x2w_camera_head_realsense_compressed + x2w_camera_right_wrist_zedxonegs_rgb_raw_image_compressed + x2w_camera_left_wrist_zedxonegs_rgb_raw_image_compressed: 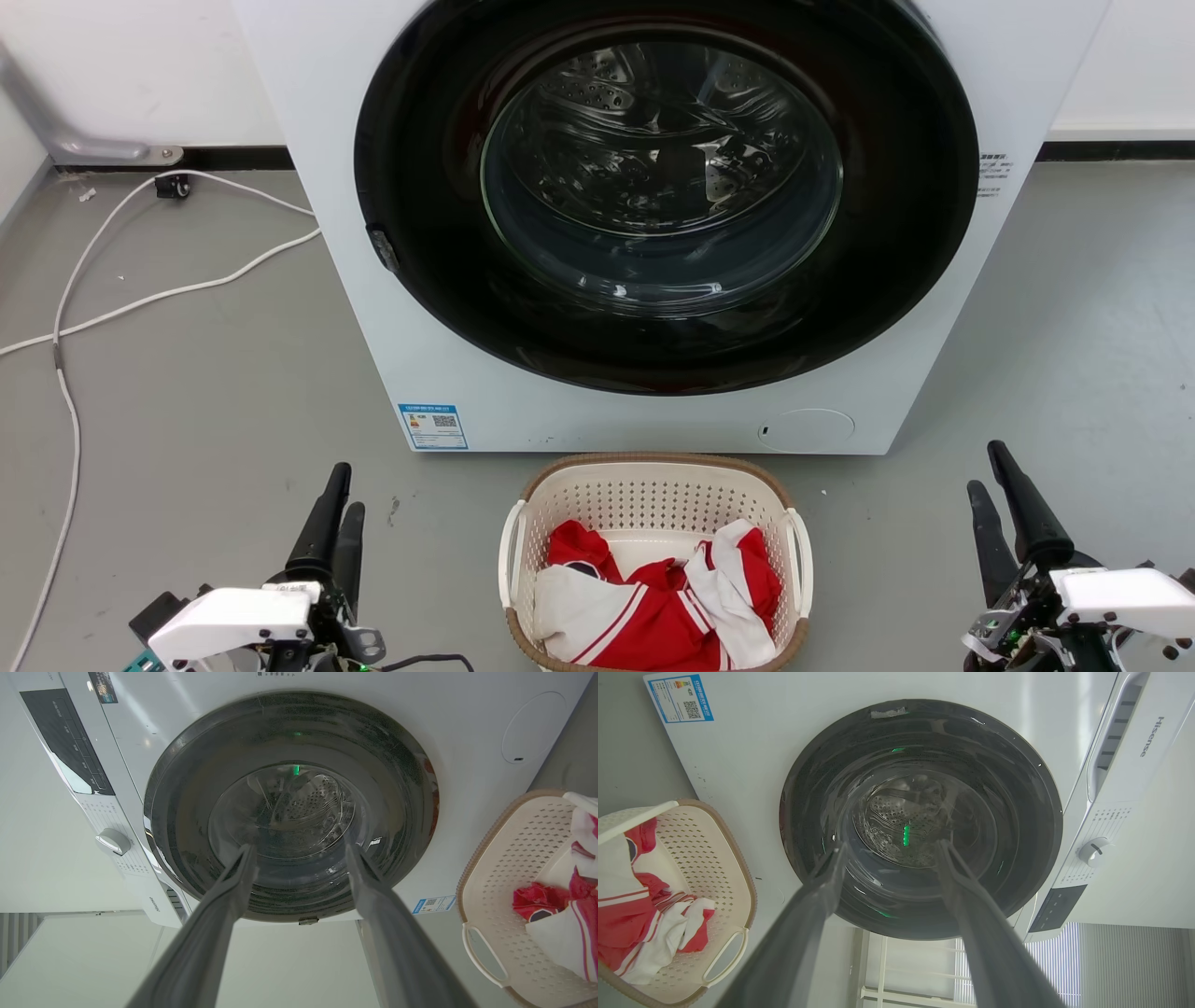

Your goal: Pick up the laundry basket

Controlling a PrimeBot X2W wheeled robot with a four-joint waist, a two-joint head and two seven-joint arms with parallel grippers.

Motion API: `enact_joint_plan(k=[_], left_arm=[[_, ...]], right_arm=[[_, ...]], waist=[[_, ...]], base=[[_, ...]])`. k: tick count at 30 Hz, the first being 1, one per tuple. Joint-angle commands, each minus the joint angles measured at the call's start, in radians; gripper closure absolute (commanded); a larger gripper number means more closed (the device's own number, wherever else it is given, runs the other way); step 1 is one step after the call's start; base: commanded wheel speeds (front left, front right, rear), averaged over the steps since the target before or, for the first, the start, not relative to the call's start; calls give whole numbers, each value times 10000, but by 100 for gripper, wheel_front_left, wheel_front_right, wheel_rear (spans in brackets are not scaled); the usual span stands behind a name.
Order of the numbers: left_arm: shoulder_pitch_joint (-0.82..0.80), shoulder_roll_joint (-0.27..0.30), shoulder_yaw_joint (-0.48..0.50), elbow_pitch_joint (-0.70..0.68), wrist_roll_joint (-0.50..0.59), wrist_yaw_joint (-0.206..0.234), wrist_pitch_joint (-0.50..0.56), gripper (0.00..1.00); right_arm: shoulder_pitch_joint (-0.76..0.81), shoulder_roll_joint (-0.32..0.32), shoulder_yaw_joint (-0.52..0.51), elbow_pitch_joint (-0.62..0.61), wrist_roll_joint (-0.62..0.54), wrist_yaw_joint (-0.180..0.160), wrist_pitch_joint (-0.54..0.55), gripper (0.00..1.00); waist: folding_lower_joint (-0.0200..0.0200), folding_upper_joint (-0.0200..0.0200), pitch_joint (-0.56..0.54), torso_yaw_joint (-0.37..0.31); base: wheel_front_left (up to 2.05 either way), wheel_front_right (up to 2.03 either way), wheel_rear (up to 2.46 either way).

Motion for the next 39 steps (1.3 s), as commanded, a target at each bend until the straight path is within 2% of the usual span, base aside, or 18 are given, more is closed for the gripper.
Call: enact_joint_plan(k=[1, 9, 21, 39], left_arm=[[-190, 30, -133, -260, 203, -17, -137, 0], [-215, 51, -415, -468, 1683, -21, -470, 0], [-302, 61, -936, -724, 4424, -28, -980, 0], [-488, 137, -1466, -572, 7683, 83, -1638, 0]], right_arm=[[-71, -55, 87, -281, -200, 4, -148, 0], [32, -181, 209, -452, -1514, 5, -500, 0], [224, -131, 285, -959, -4913, 8, -1005, 0], [601, -36, 331, -1607, -8593, 13, -961, 0]], waist=[[0, -1, -8, 3], [0, -1, -35, 13], [0, -1, -80, 39], [0, -1, -147, 29]], base=[[0, 0, 0], [0, 0, 0], [0, 0, 0], [0, 0, 0]])
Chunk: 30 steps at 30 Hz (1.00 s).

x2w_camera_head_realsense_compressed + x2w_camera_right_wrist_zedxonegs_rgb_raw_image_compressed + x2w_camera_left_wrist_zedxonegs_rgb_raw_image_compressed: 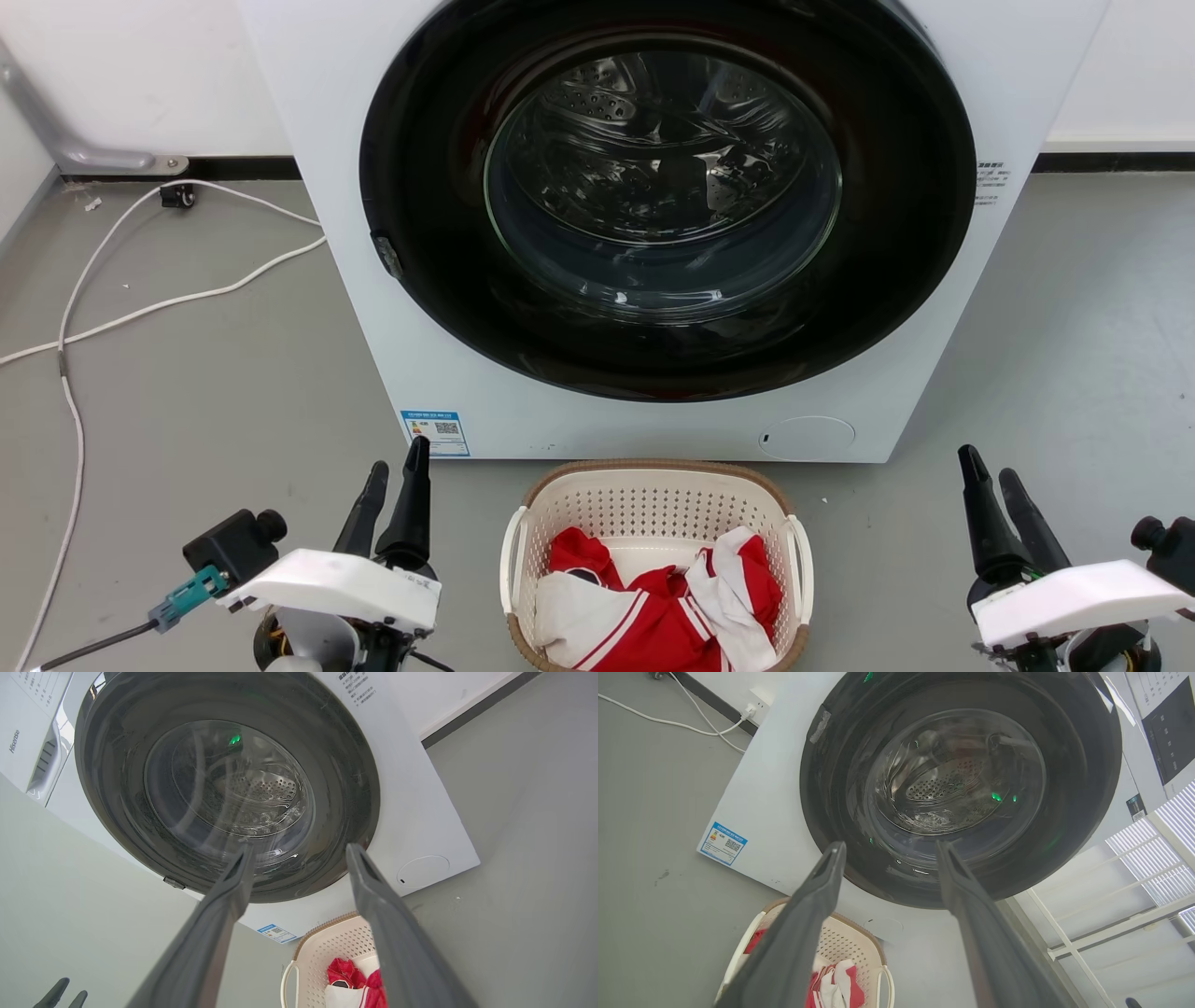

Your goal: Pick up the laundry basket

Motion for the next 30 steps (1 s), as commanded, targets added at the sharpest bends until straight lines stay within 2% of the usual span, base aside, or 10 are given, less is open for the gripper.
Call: enact_joint_plan(k=[1, 15, 30], left_arm=[[-270, 88, -67, -94, 356, 25, -98, 0], [-430, 262, -450, 43, 2329, 218, -531, 0], [-479, 325, -792, 285, 3919, 326, -940, 0]], right_arm=[[9, -3, -20, -214, -362, 13, 39, 0], [251, 8, -48, -816, -2297, 16, 255, 0], [529, 9, -66, -1301, -3741, 19, 244, 0]], waist=[[0, 0, 3, 1], [0, 0, 24, -22], [0, 0, 12, -67]], base=[[0, 0, 0], [0, 0, 0], [0, 0, 0]])
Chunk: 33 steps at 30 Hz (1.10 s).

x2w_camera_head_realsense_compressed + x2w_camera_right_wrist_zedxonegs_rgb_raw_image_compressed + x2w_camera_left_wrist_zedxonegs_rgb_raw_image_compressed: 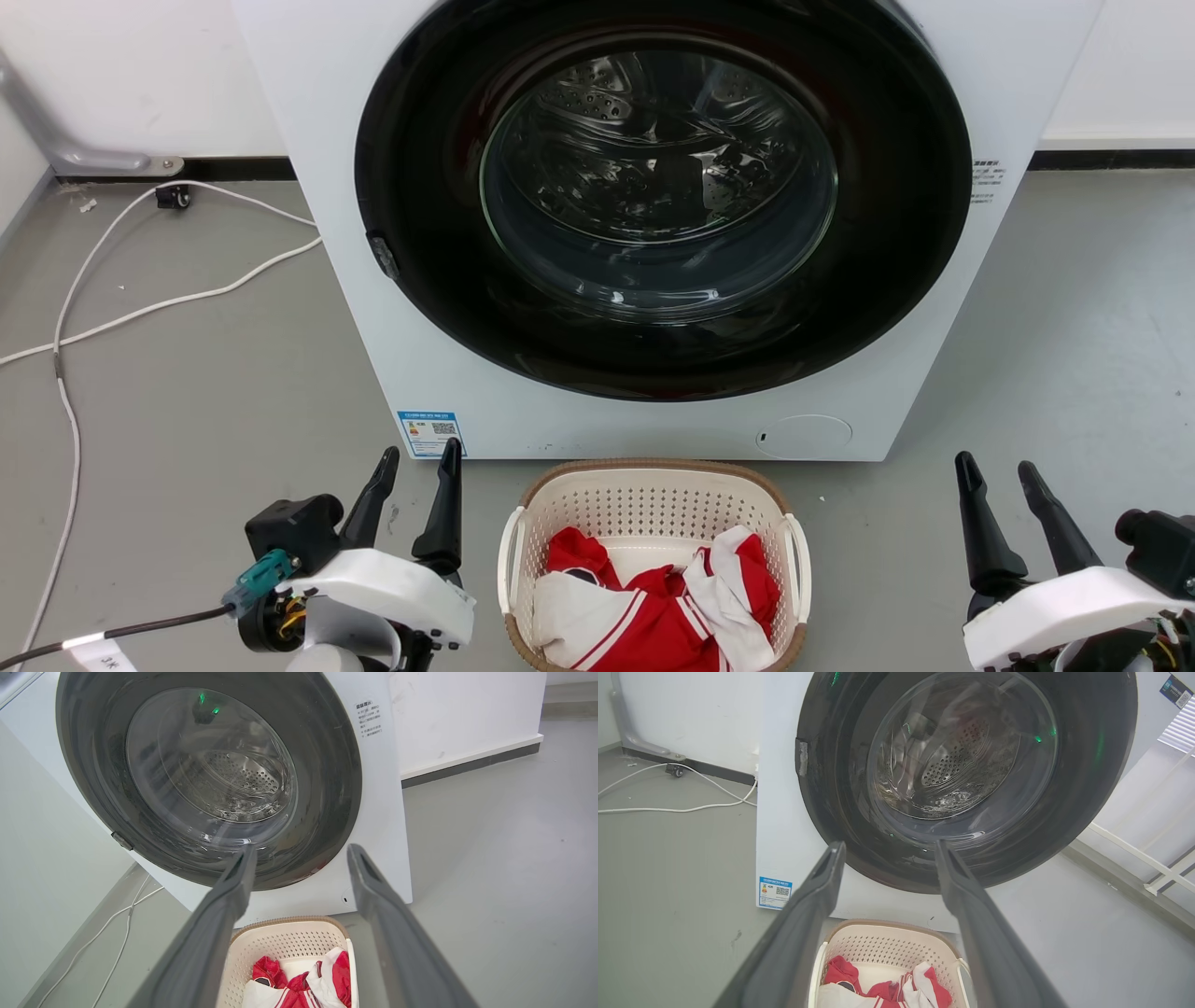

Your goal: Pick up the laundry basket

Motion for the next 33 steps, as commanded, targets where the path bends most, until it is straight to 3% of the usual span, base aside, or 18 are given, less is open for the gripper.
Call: enact_joint_plan(k=[1, 33], left_arm=[[-232, 69, -55, -40, 292, 15, -115, 0], [-306, 51, -280, 413, 2703, 251, -816, 0]], right_arm=[[56, -2, -2, -182, -252, 17, -42, 0], [317, -2, 158, -369, -2510, 22, -496, 0]], waist=[[-1, 0, 2, -8], [-1, 0, -53, -1]], base=[[0, 0, 0], [0, 0, 0]])
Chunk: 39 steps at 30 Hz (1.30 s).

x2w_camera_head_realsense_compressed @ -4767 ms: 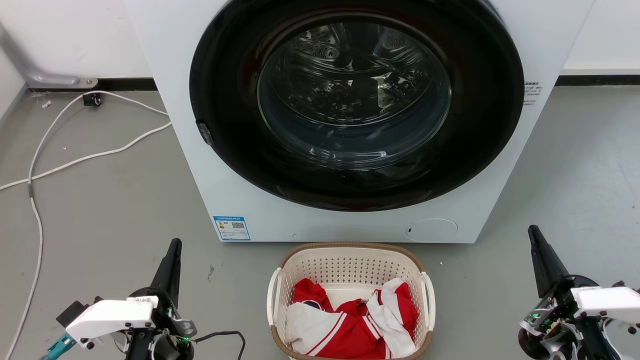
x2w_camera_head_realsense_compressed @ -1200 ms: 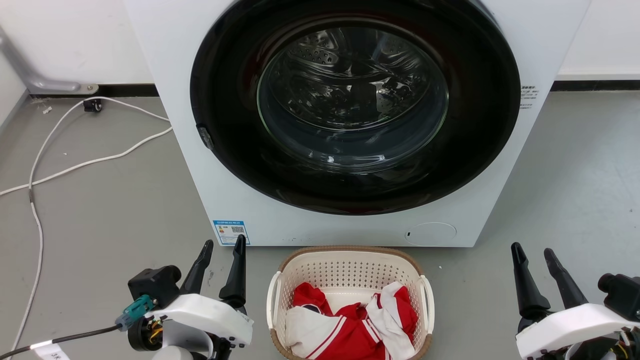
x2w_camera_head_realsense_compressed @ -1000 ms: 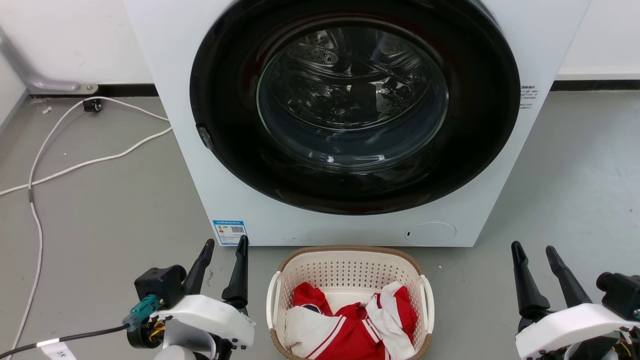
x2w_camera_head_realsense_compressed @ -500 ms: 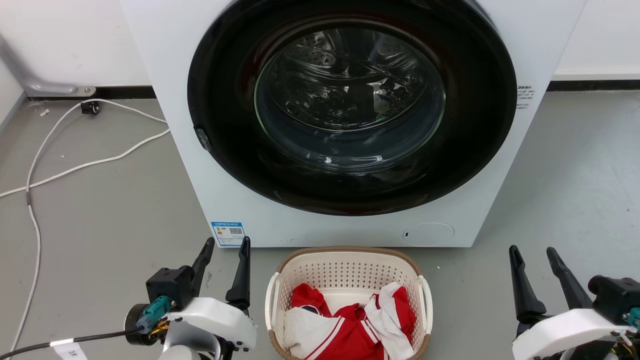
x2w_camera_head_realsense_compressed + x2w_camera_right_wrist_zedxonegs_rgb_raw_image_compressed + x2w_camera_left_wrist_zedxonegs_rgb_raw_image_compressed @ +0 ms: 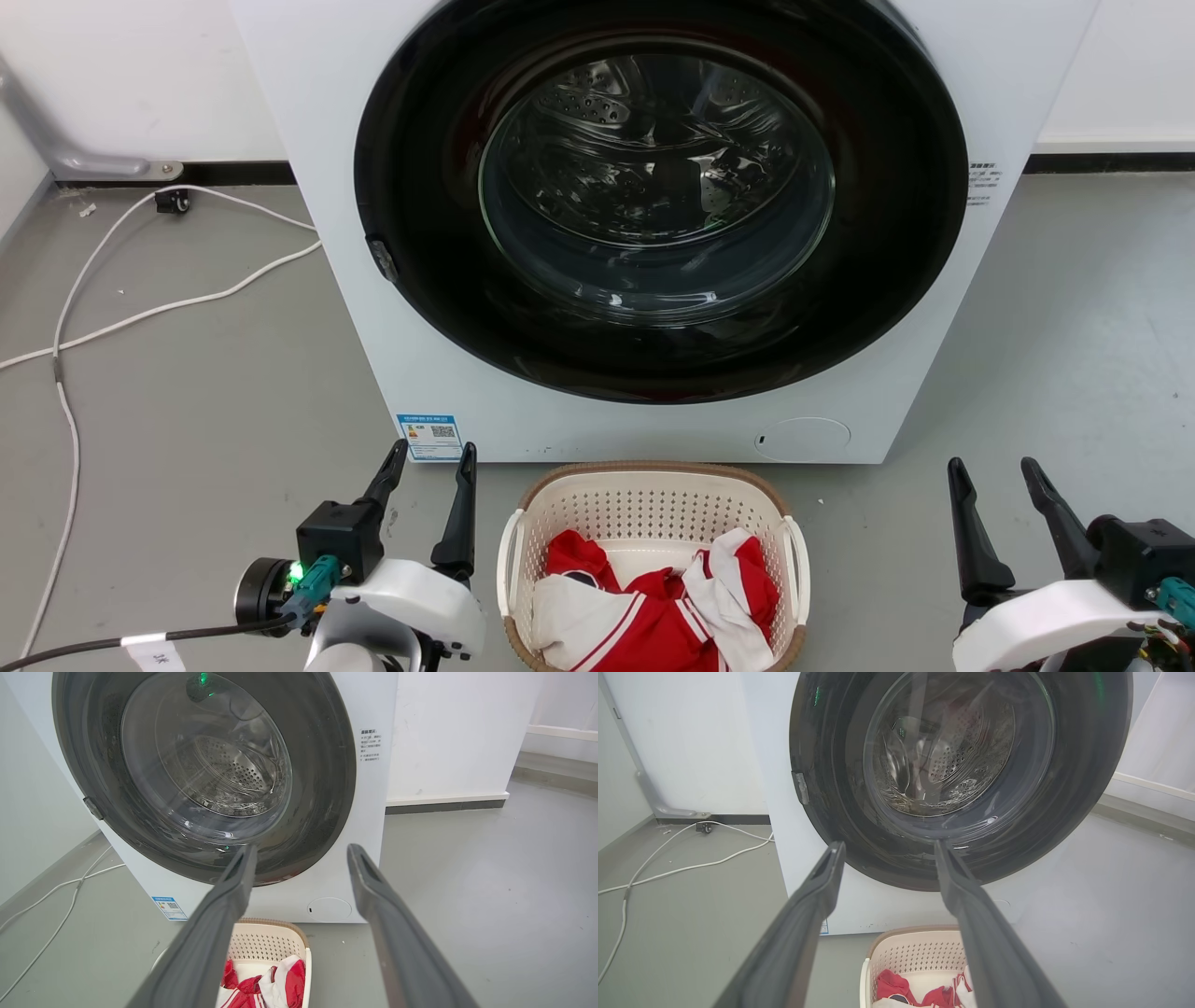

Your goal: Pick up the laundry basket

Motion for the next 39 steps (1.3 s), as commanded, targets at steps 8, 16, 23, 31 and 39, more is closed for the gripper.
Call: enact_joint_plan(k=[8, 16, 23, 31, 39], left_arm=[[-166, -5, 14, 88, 584, 33, -212, 0], [-195, -47, 69, 101, 980, 20, -340, 0], [-164, -76, 132, 183, 1045, -10, -378, 0], [-121, -124, 180, 279, 940, -45, -378, 0], [-147, -154, 195, 321, 974, -2, -376, 0]], right_arm=[[119, -2, 45, 53, -556, 19, -215, 0], [132, 0, 63, 159, -863, 11, -333, 0], [105, 0, 57, 274, -861, 11, -424, 0], [49, 0, 61, 395, -761, 11, -495, 0], [-77, 0, 54, 540, -752, 11, -540, 0]], waist=[[-1, 0, -20, 8], [-1, 0, 1, -13], [-1, 0, -4, -21], [-1, 0, -3, -26], [-1, 0, 58, -43]], base=[[0, 0, 0], [0, 0, 0], [0, 0, 0], [0, 0, 0], [0, 0, 0]])
